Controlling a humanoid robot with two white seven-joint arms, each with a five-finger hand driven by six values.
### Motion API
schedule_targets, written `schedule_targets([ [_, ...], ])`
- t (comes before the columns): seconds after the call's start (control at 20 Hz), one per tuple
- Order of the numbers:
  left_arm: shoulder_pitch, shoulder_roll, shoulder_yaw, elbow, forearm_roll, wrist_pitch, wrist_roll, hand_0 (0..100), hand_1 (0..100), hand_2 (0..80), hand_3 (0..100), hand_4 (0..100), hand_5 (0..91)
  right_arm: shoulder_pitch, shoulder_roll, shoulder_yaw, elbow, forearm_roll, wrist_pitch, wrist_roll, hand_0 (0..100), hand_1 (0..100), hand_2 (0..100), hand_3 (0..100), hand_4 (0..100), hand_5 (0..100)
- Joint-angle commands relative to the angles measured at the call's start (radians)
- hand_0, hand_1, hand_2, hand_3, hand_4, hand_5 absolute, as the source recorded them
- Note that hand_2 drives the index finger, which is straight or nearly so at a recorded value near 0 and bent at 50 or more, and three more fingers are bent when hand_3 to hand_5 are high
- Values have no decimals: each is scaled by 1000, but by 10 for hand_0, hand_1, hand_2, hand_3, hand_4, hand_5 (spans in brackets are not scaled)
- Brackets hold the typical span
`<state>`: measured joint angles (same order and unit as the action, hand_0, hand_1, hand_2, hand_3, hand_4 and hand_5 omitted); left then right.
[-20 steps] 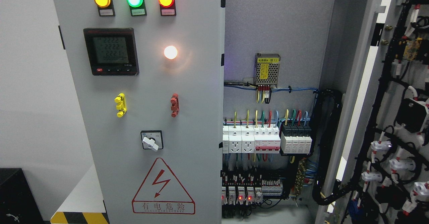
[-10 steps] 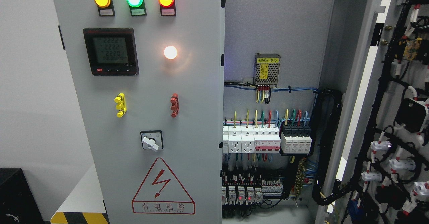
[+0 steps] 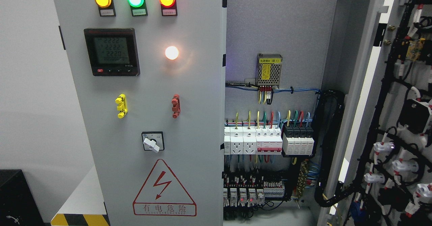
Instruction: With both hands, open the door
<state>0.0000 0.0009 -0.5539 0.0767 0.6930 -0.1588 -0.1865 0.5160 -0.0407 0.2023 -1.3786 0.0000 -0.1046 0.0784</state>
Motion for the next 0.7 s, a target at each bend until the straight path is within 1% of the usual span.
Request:
schedule_targets([
  [0.0, -17, 1, 3, 2, -3, 1, 1, 0, 0, 0, 0, 0, 0, 10, -99, 101, -417, -21, 0, -2, 0, 0, 0, 0, 0, 0],
  [0.25, -17, 1, 0, 0, -3, 1, 2, 0, 0, 0, 0, 0, 0, -8, -103, 92, -508, -23, 3, -2, 0, 0, 0, 0, 0, 0],
  [0.4, -17, 1, 2, -2, -16, 1, 2, 0, 0, 0, 0, 0, 0, -42, -105, 88, -578, -23, 2, -2, 0, 0, 0, 0, 0, 0],
  [0.55, -17, 1, 3, -2, -26, 1, 2, 0, 0, 0, 0, 0, 0, -54, -100, 86, -669, -25, 0, -2, 0, 0, 0, 0, 0, 0],
  [0.65, -17, 1, 3, 0, -26, 1, 2, 0, 0, 0, 0, 0, 0, -71, -90, 85, -694, -26, -1, -3, 0, 0, 0, 0, 0, 0],
])
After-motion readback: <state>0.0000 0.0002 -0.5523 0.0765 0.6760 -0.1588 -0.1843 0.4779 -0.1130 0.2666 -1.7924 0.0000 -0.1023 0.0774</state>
